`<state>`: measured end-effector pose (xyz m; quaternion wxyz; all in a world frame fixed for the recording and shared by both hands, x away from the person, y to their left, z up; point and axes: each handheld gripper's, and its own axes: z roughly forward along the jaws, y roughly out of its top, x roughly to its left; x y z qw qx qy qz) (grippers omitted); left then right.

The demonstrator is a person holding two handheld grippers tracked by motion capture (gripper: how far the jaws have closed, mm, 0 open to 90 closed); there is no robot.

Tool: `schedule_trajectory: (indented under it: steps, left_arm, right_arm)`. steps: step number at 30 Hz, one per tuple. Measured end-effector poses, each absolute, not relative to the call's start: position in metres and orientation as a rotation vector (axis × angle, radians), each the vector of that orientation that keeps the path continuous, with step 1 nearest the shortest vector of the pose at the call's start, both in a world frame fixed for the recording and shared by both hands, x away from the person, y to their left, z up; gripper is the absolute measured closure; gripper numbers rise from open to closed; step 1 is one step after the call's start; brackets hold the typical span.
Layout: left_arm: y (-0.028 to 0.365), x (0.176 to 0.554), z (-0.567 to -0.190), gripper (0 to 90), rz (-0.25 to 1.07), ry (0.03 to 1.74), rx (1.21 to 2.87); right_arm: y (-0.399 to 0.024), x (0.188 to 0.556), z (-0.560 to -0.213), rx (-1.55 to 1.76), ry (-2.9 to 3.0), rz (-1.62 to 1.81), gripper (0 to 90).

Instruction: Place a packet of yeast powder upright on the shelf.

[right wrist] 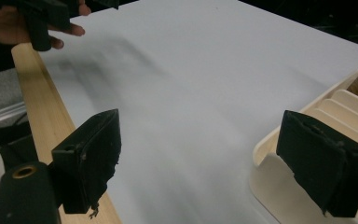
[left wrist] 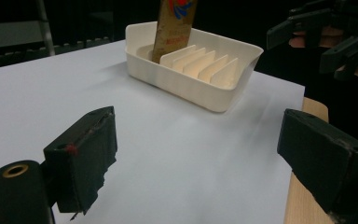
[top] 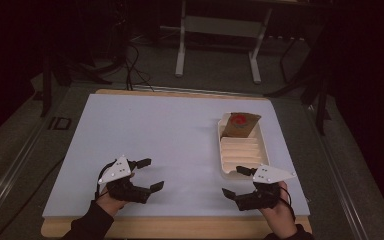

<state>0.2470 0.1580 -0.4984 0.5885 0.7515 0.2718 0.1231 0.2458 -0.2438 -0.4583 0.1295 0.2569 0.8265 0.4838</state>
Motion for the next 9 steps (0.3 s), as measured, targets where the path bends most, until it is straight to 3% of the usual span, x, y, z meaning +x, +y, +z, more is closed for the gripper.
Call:
schedule_trajectory:
  steps: [9]
  left_arm:
    - [0.1559, 0.2468, -0.5002, 12.8, 0.276, 0.629, 1.756]
  right_arm:
    - [-0.2458, 0.2470, -0.4623, 0.723, 2.337, 1.428, 15.6]
